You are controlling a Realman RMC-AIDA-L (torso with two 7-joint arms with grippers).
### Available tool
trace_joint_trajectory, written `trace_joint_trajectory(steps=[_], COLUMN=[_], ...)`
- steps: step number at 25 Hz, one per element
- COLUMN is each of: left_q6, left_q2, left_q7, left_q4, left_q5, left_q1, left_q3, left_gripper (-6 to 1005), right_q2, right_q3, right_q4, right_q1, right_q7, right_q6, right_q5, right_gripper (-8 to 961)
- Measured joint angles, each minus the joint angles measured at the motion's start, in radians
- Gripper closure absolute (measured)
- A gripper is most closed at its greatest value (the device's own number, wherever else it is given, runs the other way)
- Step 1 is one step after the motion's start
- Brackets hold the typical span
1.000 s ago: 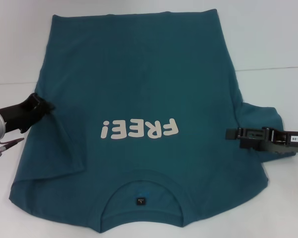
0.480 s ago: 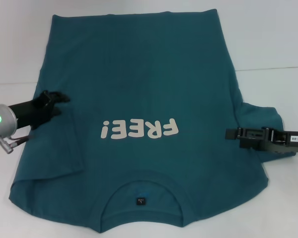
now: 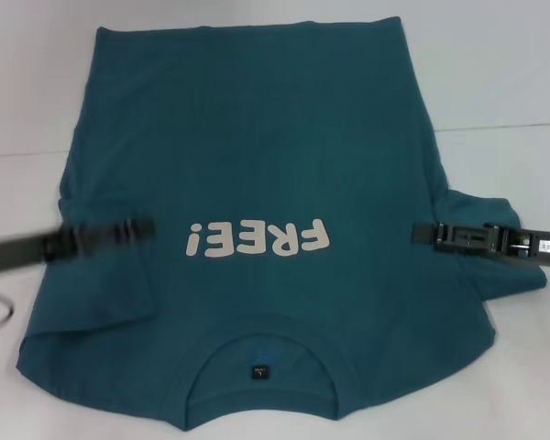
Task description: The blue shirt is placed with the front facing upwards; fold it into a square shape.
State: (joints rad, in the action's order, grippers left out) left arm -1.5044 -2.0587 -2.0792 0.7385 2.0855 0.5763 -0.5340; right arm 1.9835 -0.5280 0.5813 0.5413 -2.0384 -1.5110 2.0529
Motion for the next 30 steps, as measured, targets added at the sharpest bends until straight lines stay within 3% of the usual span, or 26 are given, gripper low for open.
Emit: trace_joint_trajectory(steps=[2, 5, 9, 17, 23, 30], left_q6=[-0.106, -0.173, -0.182, -0.256, -0.276, -0.286], left_q2=[-0.019, -0.065, -0.098, -0.100, -0.094, -0.098], left_q7=[0.151, 0.302, 0.336, 0.289, 0.226, 0.225], left_q4=[0.045, 0.106, 0.136, 0.118, 0.077, 0.061], left_q5=[0.000, 0.000, 0.000, -0.030, -0.118, -0.170], left_q1=[-0.052, -0.123, -0.173, -0.213, -0.217, -0.211], left_q3=[-0.003, -0.006, -0.006, 0.022, 0.090, 0.094], left_gripper=[270, 247, 244, 229, 188, 201], right_q2=[0.000, 0.003, -0.001, -0.065, -0.128, -0.144], right_q3=[0.000, 0.000, -0.003, -0.008, 0.002, 0.091], right_q4=[0.000, 0.006, 0.011, 0.022, 0.157, 0.277], right_q1=[0.000, 0.002, 0.005, -0.002, -0.054, -0.063], right_q7=[0.029, 0.047, 0.050, -0.027, -0.284, -0.337], right_q6=[-0.029, -0.063, -0.098, -0.142, -0.133, -0.116], right_q5=[-0.020, -0.026, -0.027, -0.018, 0.081, 0.262], right_gripper=[46, 46, 46, 46, 46, 46])
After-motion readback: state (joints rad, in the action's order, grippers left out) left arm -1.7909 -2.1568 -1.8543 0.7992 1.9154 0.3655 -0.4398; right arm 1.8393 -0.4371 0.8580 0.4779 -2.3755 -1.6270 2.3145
